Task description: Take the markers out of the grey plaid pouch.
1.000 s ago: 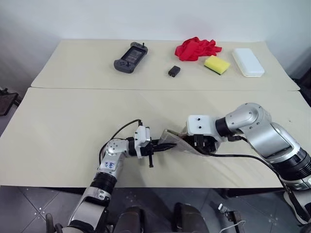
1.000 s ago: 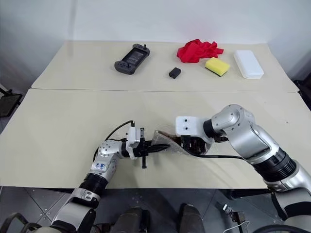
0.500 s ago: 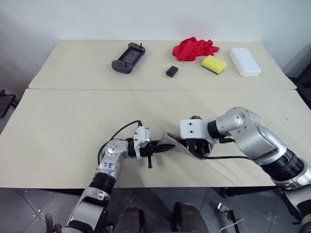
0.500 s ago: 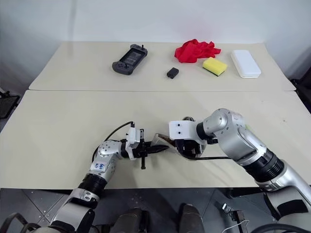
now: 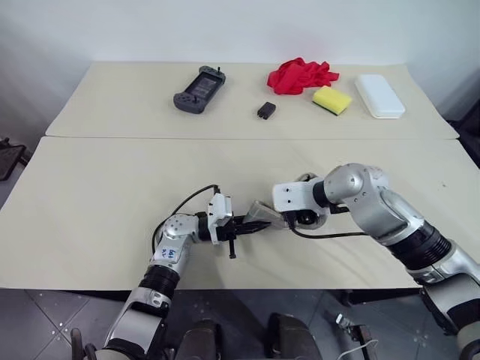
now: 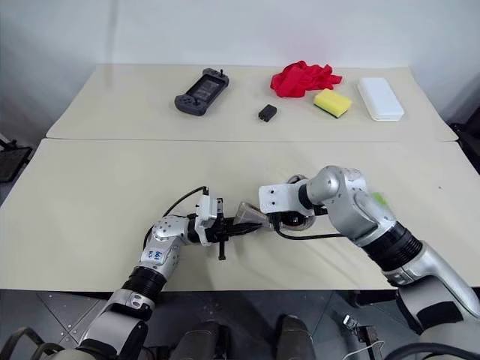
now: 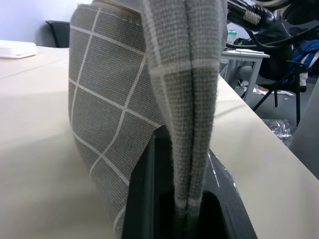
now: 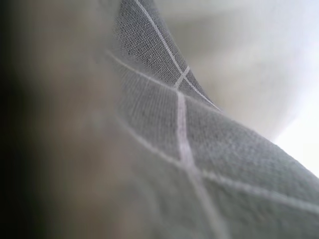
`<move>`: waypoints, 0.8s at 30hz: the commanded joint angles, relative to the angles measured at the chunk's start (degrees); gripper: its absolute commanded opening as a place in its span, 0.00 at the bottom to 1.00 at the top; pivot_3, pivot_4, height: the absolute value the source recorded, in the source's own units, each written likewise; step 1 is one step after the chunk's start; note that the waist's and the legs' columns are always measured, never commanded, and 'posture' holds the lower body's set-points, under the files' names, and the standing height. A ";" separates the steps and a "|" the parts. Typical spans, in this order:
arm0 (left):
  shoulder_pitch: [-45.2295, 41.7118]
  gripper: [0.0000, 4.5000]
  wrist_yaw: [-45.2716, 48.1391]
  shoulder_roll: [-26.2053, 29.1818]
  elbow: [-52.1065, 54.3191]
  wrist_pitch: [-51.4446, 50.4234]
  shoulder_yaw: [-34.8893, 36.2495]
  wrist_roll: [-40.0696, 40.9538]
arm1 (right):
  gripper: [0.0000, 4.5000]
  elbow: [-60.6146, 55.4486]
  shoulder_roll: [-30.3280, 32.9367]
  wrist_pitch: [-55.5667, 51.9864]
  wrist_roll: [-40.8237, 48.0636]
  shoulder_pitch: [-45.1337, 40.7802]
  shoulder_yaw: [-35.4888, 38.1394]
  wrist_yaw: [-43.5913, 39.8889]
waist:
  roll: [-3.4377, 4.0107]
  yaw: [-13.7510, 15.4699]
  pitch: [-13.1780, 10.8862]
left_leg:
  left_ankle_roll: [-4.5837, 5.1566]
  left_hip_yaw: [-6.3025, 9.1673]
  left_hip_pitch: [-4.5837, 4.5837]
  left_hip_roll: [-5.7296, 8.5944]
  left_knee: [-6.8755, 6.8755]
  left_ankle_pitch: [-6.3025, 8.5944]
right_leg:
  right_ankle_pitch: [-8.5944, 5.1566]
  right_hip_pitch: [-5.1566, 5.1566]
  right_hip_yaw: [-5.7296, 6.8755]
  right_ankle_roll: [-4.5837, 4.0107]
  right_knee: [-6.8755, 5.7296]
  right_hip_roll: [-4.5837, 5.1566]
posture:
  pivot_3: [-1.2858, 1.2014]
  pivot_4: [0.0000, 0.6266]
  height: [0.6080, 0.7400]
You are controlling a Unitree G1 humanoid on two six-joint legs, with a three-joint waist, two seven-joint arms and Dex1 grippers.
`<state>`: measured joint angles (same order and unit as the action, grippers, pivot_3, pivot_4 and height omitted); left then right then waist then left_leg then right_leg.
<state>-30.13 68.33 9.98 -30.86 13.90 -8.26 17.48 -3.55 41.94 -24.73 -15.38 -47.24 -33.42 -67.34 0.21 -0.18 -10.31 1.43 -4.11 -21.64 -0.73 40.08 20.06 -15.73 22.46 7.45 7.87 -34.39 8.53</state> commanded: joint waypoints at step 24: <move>0.44 0.00 -1.72 0.35 0.68 -1.11 1.59 -0.20 | 0.13 -0.22 3.30 21.79 21.94 6.02 19.41 -13.72 | -0.27 0.14 0.15 | 0.00 0.00 -0.02 0.01 -0.11 0.00 | 0.00 -0.01 0.04 0.00 0.17 0.00 | 0.52 0.24 1.00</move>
<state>-31.01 68.42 8.91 -27.82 14.37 -8.38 17.63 -0.74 44.54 -6.83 -0.45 -40.95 -18.15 -77.24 -0.06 -0.04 -10.15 1.44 -4.11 -21.66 -0.72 39.97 20.06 -15.73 22.45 7.50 7.87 -34.22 8.52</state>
